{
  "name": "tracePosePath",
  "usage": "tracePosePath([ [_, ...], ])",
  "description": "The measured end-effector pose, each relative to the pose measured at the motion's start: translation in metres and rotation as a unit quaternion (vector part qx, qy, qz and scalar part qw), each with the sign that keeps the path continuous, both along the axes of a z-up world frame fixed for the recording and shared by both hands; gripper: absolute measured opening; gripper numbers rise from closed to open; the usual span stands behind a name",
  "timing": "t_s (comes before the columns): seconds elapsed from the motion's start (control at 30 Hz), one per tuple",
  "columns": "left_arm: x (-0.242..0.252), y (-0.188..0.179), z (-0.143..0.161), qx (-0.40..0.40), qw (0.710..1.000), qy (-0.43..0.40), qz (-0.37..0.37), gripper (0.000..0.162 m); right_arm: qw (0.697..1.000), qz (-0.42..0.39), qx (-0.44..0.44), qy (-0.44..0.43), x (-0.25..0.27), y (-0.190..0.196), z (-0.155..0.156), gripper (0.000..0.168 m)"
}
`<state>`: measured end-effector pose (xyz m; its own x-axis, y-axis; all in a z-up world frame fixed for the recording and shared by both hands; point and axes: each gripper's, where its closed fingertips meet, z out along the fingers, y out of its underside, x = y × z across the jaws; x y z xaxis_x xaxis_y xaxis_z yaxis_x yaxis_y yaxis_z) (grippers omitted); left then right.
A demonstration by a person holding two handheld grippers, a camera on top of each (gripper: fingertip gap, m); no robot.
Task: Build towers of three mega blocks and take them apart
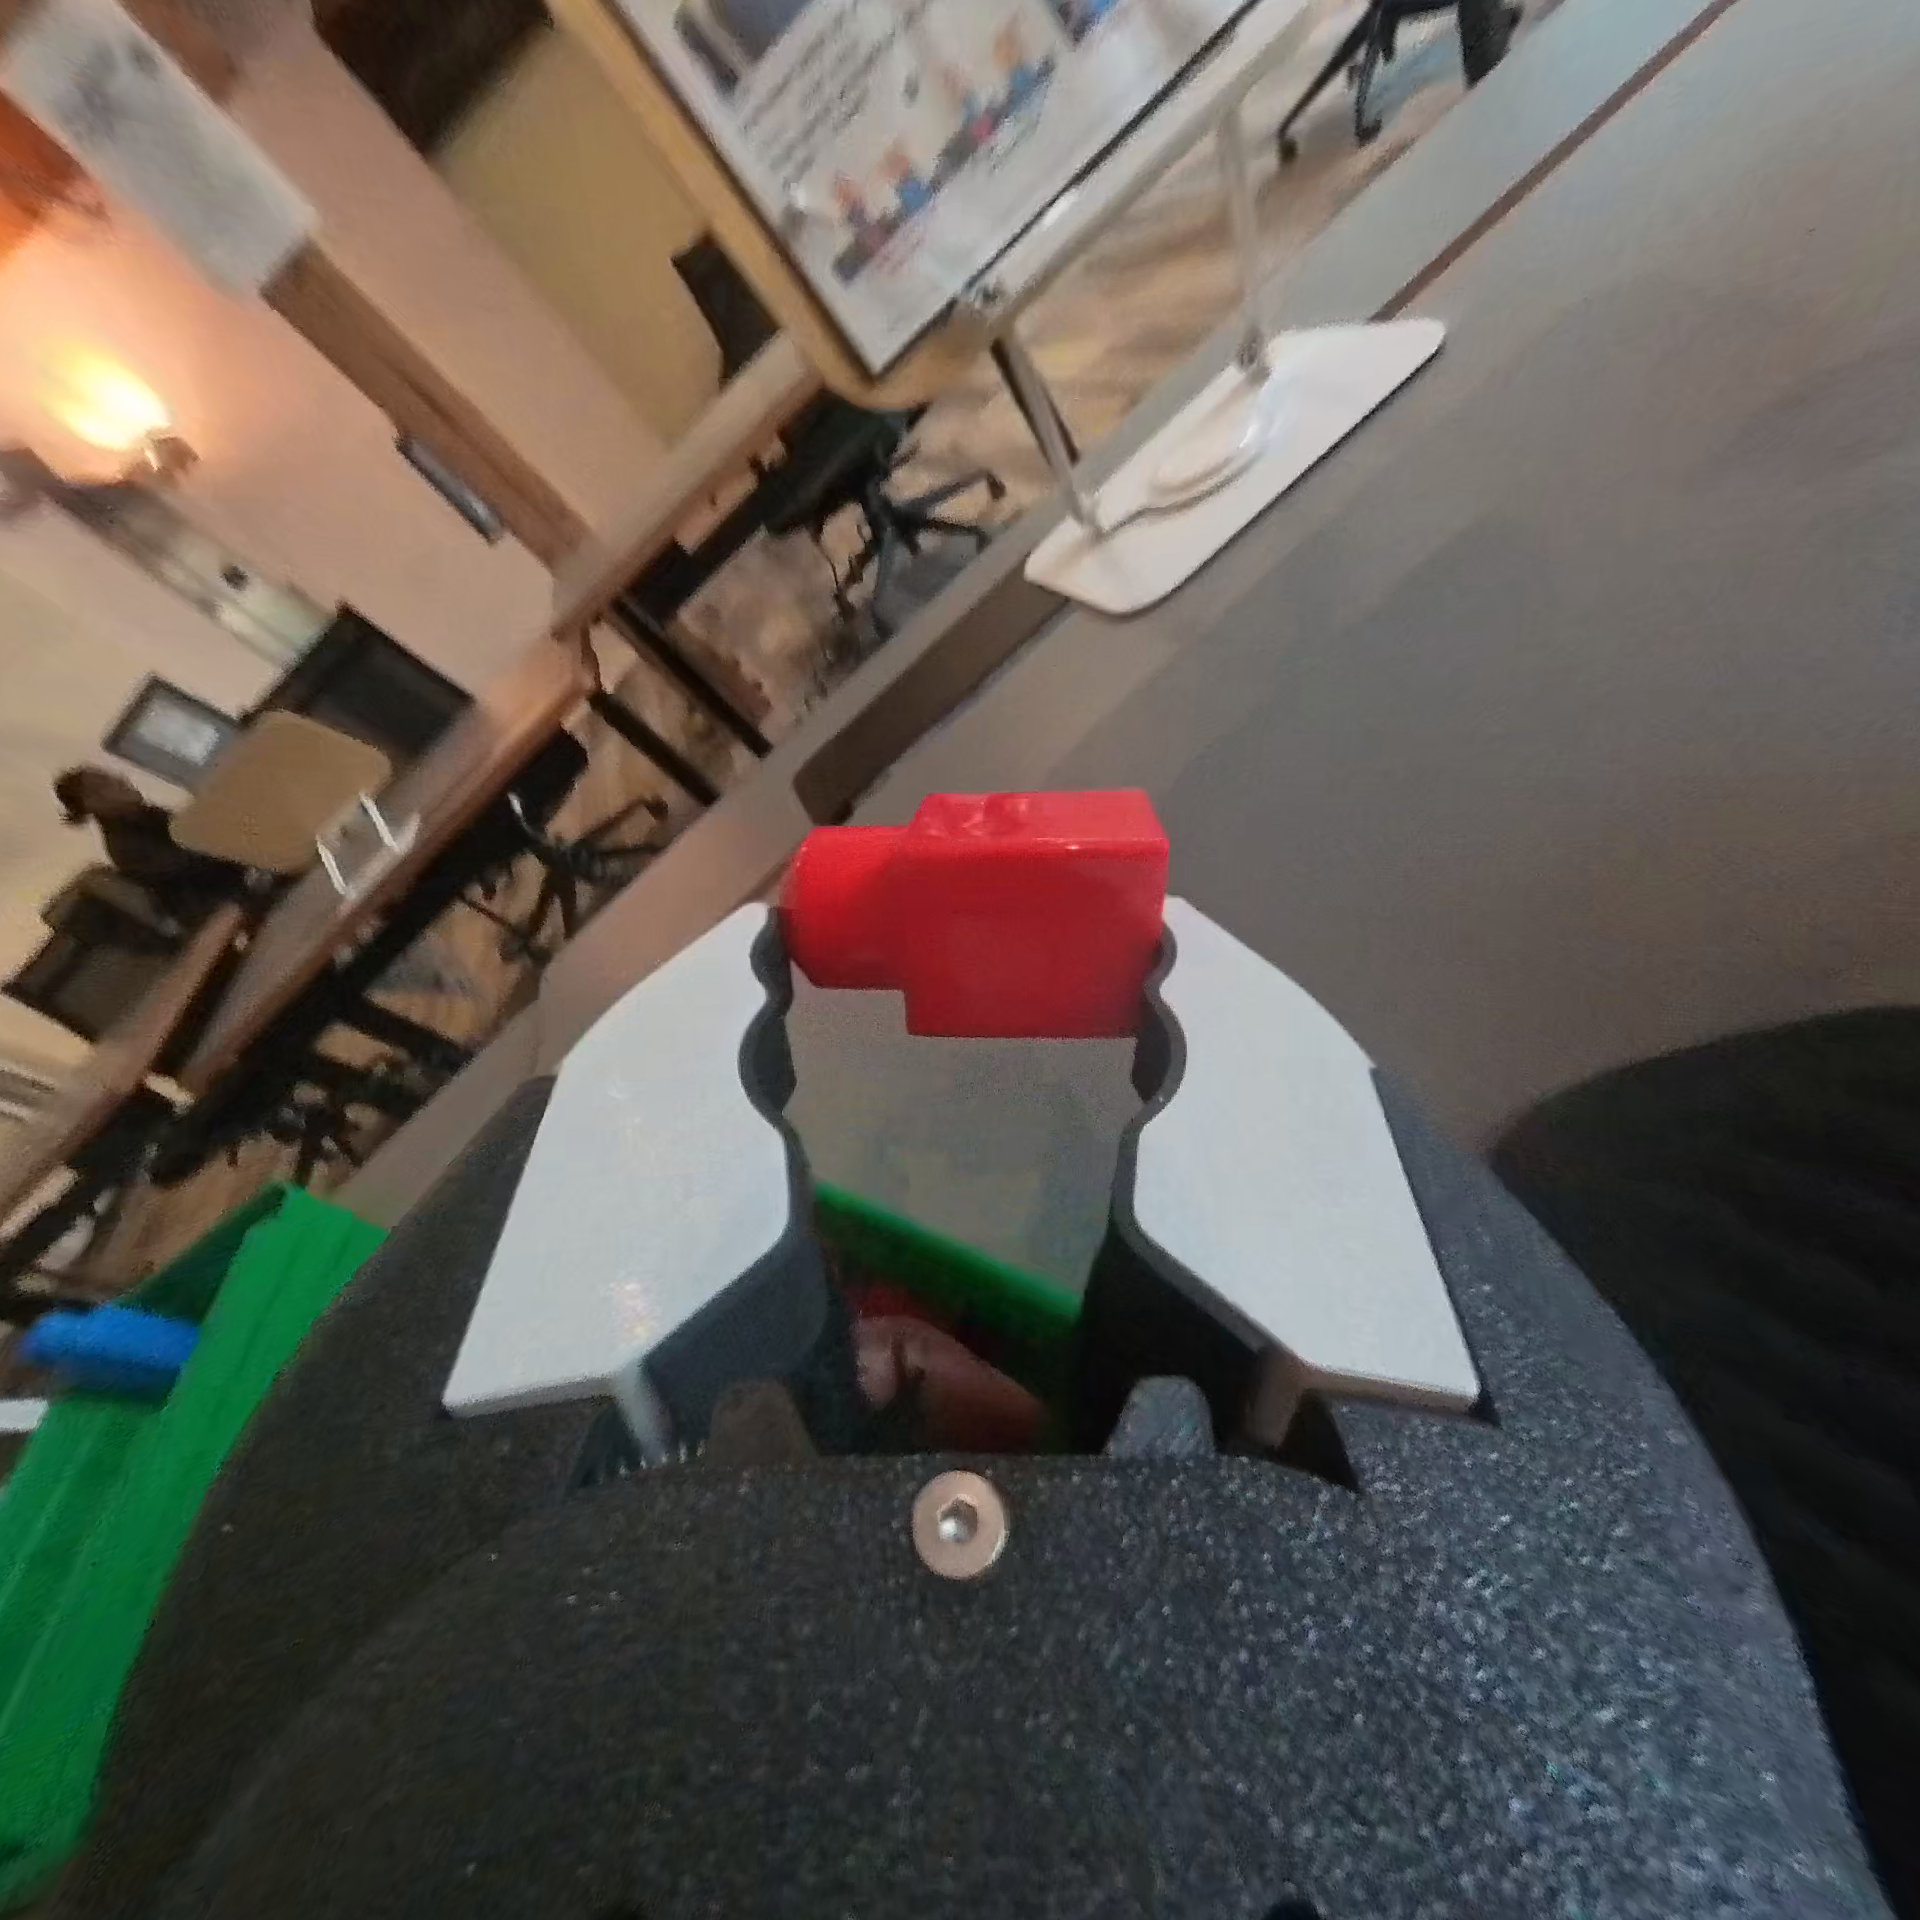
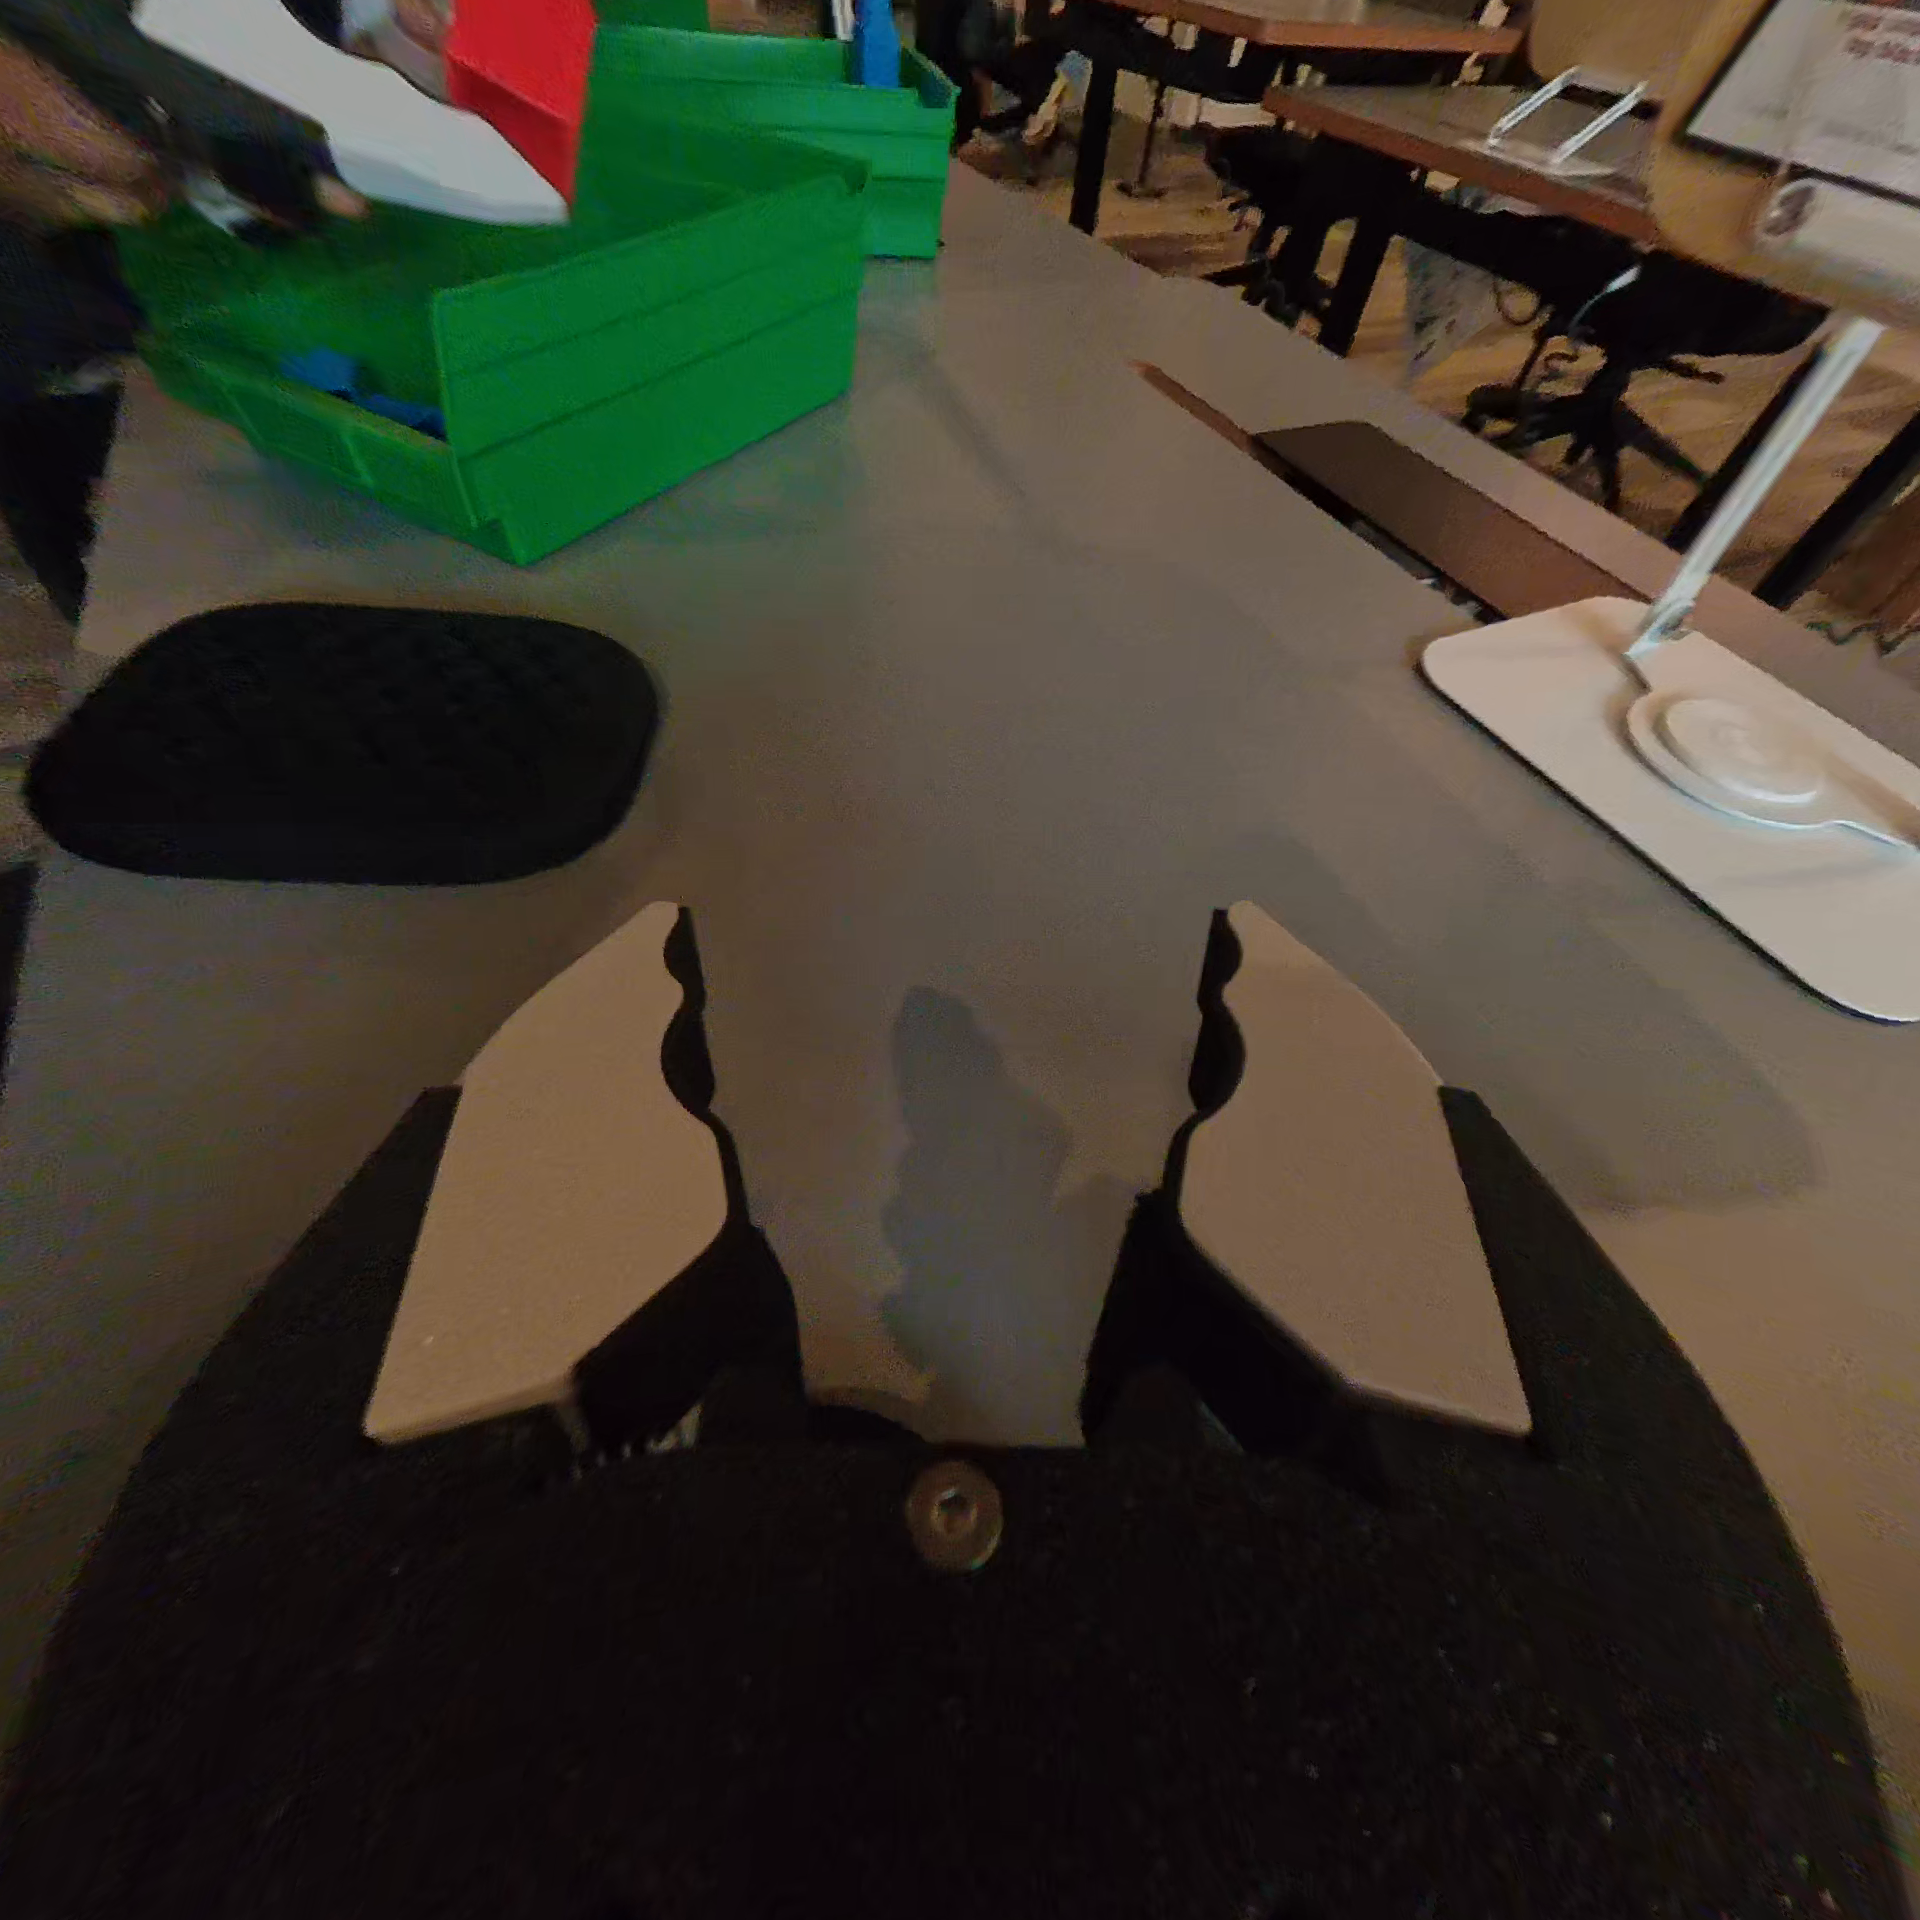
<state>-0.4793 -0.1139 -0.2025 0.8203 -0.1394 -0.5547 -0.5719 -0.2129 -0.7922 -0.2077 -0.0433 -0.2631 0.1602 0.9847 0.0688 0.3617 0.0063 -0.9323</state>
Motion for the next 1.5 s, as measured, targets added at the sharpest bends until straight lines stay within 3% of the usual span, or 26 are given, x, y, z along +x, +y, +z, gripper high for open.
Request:
tracePosePath([
  [0.43, 0.111, 0.037, -0.006, 0.075, 0.977, 0.183, -0.078, 0.064, 0.997, 0.070, -0.012, 0.015, -0.070, -0.030, 0.057, 0.084],
  [0.87, 0.161, 0.046, -0.015, 0.095, 0.944, 0.300, -0.102, 0.064, 0.995, 0.092, -0.028, -0.002, -0.114, -0.033, 0.045, 0.069],
  [0.9, 0.162, 0.046, -0.016, 0.095, 0.942, 0.304, -0.105, 0.064, 0.995, 0.098, -0.028, -0.003, -0.115, -0.035, 0.044, 0.065],
  [0.97, 0.166, 0.045, -0.017, 0.094, 0.942, 0.301, -0.113, 0.064, 0.992, 0.119, -0.029, 0.003, -0.114, -0.040, 0.044, 0.041],
  [1.03, 0.168, 0.045, -0.017, 0.096, 0.943, 0.296, -0.119, 0.064, 0.991, 0.130, -0.032, 0.014, -0.113, -0.042, 0.046, 0.036],
  [1.1, 0.171, 0.044, -0.015, 0.099, 0.947, 0.278, -0.127, 0.065, 0.989, 0.139, -0.031, 0.028, -0.111, -0.043, 0.049, 0.036],
  [1.2, 0.174, 0.043, -0.014, 0.089, 0.962, 0.218, -0.141, 0.080, 0.988, 0.148, -0.021, 0.045, -0.105, -0.042, 0.056, 0.036],
  [1.33, 0.179, 0.039, -0.013, 0.055, 0.979, 0.030, -0.194, 0.088, 0.978, 0.184, 0.000, 0.097, -0.094, -0.049, 0.077, 0.036],
  [1.4, 0.190, 0.032, -0.009, 0.024, 0.963, -0.097, -0.249, 0.088, 0.969, 0.210, 0.018, 0.128, -0.087, -0.055, 0.089, 0.036],
  [1.5, 0.207, 0.019, 0.000, -0.016, 0.912, -0.242, -0.330, 0.083, 0.954, 0.247, 0.024, 0.171, -0.079, -0.065, 0.102, 0.036],
])
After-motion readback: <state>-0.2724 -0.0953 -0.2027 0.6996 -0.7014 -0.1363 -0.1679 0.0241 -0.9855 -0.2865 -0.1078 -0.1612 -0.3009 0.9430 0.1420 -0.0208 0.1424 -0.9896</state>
